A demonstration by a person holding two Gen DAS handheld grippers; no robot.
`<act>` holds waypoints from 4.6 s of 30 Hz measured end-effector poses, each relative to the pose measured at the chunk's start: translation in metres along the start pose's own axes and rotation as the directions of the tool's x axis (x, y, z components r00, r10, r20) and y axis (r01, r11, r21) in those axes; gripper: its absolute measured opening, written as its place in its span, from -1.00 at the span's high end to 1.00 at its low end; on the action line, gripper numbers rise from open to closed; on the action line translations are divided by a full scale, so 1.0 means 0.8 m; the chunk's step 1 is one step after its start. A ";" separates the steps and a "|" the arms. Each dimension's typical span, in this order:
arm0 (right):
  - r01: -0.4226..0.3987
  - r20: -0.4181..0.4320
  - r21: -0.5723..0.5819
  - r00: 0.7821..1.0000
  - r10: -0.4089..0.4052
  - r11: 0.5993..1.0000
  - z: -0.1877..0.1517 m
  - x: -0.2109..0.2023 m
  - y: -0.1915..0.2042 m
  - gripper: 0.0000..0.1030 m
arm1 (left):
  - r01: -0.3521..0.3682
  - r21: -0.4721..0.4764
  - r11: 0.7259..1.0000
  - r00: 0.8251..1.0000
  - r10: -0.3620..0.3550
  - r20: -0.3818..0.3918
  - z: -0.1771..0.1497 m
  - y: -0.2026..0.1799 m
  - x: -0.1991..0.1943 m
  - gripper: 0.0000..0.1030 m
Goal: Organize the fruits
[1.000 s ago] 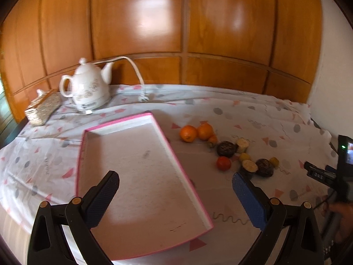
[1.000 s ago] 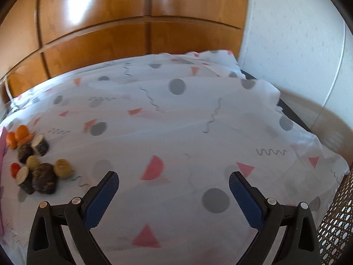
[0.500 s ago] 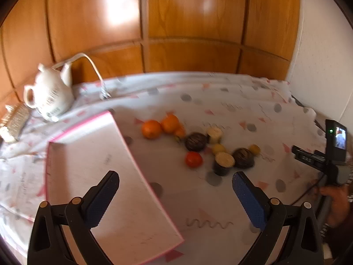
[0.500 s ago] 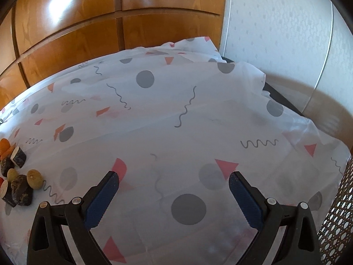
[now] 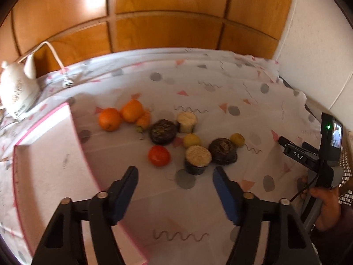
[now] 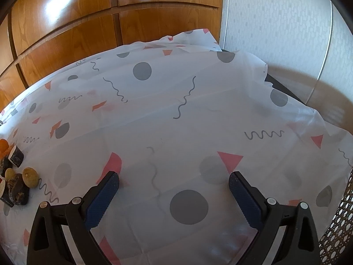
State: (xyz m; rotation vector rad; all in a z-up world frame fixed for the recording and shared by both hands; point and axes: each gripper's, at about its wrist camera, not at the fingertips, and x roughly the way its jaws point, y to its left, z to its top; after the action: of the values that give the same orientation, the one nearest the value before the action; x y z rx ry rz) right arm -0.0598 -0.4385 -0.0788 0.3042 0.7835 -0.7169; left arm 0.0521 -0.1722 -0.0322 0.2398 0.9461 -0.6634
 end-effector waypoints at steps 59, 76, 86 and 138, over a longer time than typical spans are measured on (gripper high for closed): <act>-0.198 -0.024 -0.211 0.980 0.197 0.957 -0.022 -0.047 0.101 -0.20 | -0.292 -0.451 0.844 0.942 0.336 0.018 -0.093 0.230 -0.039 0.30; -0.357 -0.091 -0.261 0.934 0.345 0.897 -0.014 -0.053 0.156 0.24 | -0.260 -0.492 0.831 0.937 0.341 0.080 -0.106 0.216 -0.083 0.06; -0.435 -0.158 -0.176 0.898 0.411 0.883 0.001 -0.022 0.165 0.25 | -0.232 -0.507 0.830 0.938 0.328 0.108 -0.118 0.207 -0.110 0.00; -0.637 -0.416 -0.689 0.738 0.532 0.345 -0.126 -0.142 0.455 0.48 | -0.277 -0.641 0.716 0.907 0.415 0.071 -0.179 0.246 -0.144 -0.38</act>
State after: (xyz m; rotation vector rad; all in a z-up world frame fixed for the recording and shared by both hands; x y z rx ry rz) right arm 0.0810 -0.0701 -0.0672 -0.2289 0.9551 0.4206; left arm 0.0312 0.0965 -0.0389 -0.2410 0.8335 0.0045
